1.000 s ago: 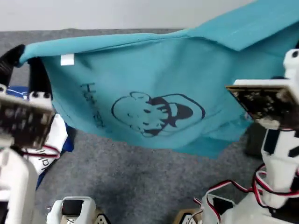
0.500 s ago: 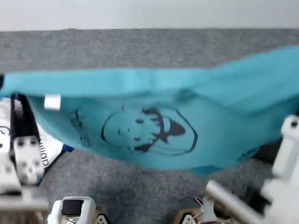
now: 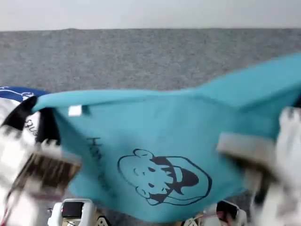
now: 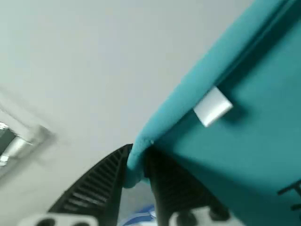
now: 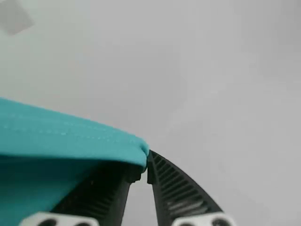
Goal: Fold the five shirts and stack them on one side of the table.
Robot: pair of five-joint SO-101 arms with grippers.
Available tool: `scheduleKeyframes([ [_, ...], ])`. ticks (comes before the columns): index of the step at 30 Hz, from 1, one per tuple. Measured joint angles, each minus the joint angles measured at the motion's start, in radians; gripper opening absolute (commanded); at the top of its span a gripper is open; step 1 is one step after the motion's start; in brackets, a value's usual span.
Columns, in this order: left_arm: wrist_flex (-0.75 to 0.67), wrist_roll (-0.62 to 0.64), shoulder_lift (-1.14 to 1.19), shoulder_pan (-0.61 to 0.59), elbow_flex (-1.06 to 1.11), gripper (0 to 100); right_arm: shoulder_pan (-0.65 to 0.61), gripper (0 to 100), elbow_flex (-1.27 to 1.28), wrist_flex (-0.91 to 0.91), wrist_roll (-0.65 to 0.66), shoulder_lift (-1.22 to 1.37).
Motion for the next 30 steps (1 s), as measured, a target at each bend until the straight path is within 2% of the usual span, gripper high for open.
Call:
scheduleKeyframes([
  [3, -0.104, -0.006, 0.003, 0.002, 0.238, 0, -0.015, 1.0, 0.11, 0.0, 0.0, 0.087],
  [8, -0.353, -0.11, 0.017, 0.002, 0.626, 0, -0.092, 1.0, 0.304, -0.008, 0.0, 0.216],
  [15, -0.684, -0.203, 0.018, 0.002, 0.961, 0, -0.161, 0.9, 0.529, -0.229, 0.0, 0.338],
  [21, -0.799, -0.215, 0.189, 0.002, 0.934, 0, -0.164, 0.9, 0.589, -0.397, 0.002, 0.428],
  [25, -0.853, -0.215, 0.411, 0.002, 0.779, 0, -0.164, 0.9, 0.589, -0.494, 0.003, 0.488],
  [30, -0.891, -0.215, 0.741, 0.002, 0.486, 0, -0.195, 0.9, 0.589, -0.689, 0.038, 0.585],
])
